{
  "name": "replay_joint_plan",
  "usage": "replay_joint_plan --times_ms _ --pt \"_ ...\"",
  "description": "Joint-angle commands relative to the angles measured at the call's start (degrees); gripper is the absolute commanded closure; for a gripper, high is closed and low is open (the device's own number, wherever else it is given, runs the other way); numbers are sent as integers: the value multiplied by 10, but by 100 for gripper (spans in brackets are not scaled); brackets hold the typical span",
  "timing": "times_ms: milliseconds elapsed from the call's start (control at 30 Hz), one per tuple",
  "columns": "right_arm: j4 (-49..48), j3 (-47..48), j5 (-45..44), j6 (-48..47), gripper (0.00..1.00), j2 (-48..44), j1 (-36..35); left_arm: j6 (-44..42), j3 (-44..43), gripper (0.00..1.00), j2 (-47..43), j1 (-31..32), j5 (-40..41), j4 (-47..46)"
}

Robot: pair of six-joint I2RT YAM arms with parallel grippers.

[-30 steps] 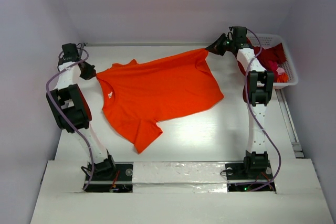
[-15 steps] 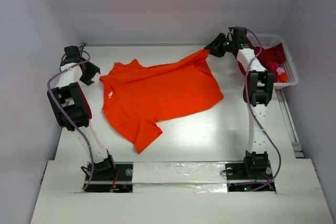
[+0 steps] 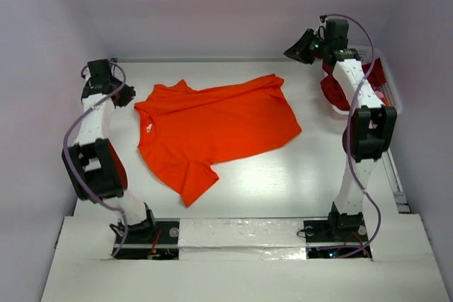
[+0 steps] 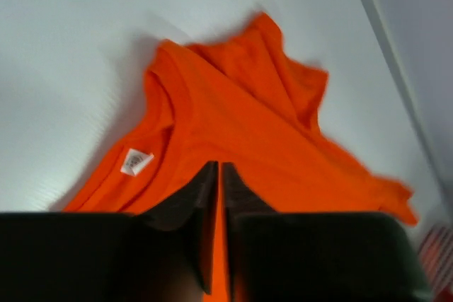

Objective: Fold and stack the t-shirts
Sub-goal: Flatten out the tshirt

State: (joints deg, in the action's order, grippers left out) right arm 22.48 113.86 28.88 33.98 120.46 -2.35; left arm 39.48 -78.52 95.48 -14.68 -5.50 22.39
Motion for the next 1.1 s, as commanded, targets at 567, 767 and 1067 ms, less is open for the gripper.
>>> replay_joint_plan --times_ms 567,767,1067 --pt "-16 -289 -64 -65 100 -130 -151 -23 186 100 -58 226 -17 1" --pt "-46 -353 -71 -41 100 -152 -172 -22 185 100 -11 257 -33 4" --pt "-87 -479 -73 -25 100 -186 -210 -15 208 100 -3 310 -30 16"
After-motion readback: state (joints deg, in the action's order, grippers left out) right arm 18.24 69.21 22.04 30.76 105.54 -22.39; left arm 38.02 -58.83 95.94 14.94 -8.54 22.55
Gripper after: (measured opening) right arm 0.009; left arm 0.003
